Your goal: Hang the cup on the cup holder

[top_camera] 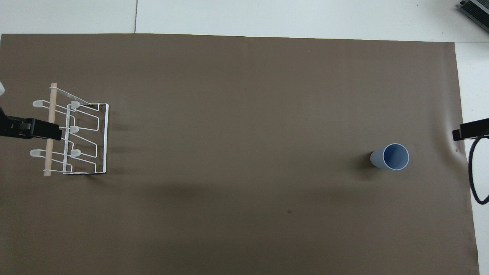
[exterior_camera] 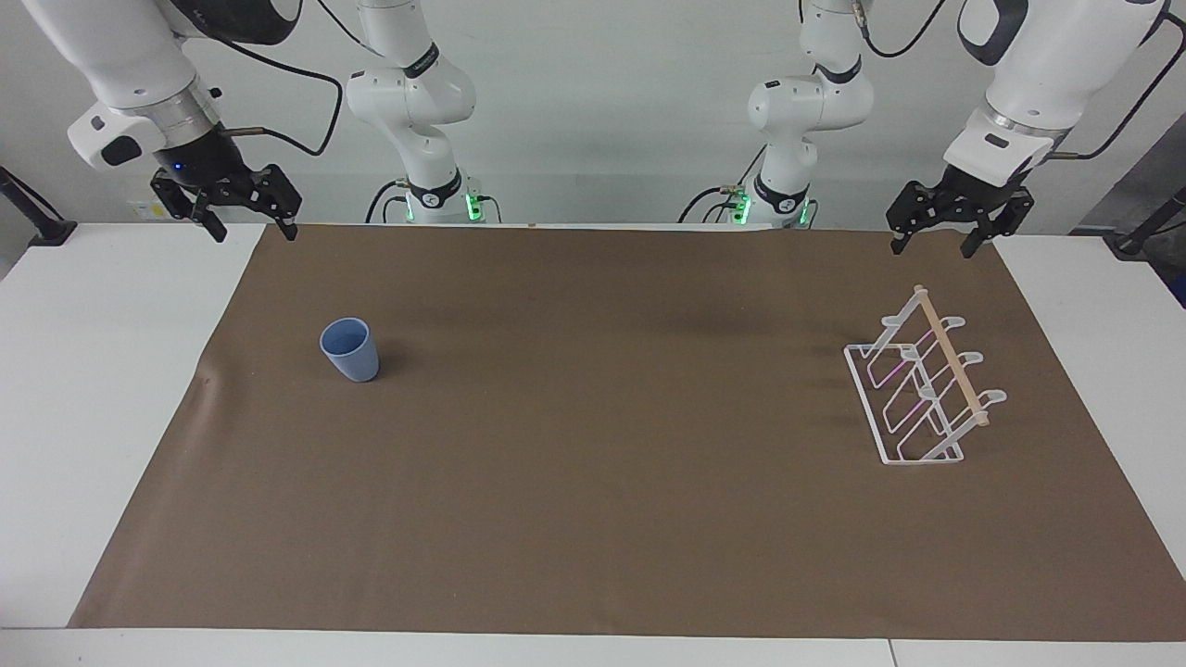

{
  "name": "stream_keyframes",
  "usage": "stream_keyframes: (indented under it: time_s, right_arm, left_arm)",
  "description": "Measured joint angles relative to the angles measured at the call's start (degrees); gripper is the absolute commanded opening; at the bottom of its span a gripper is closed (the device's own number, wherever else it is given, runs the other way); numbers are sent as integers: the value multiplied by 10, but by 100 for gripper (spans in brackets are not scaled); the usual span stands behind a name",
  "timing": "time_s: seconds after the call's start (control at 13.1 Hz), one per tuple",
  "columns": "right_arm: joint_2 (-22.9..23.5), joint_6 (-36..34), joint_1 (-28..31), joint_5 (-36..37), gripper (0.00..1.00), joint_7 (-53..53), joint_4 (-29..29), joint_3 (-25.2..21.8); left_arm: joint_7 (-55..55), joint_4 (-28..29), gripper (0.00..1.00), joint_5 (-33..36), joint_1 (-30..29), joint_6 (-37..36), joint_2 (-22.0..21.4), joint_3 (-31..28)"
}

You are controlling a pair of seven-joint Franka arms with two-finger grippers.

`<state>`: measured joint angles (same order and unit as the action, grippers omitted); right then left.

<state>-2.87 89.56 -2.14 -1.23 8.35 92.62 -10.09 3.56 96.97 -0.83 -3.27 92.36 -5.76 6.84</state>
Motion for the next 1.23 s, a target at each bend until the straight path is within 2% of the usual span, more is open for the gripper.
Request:
stream_keyframes:
  time_s: [0.08,0.38,0.54,0.92,1.23]
  right_arm:
    - [-4,18,-3,0,100,0,15,4]
    - [-28,157,-31,1,100,1,158,13]
    - [-26,209,-37,2,100,1,210,13]
    - [-3,312,-36,2,100,0,293,13]
    - [36,365,-47,2,100,0,318,13]
  left_arm:
    - [0,1,100,0,0,0,0,-1]
    - [0,5,100,0,0,1,0,-3]
    - [0,7,100,0,0,2,-1,-4]
    - [0,22,100,0,0,10,-7,-3]
    - [0,33,100,0,0,17,-13,-3]
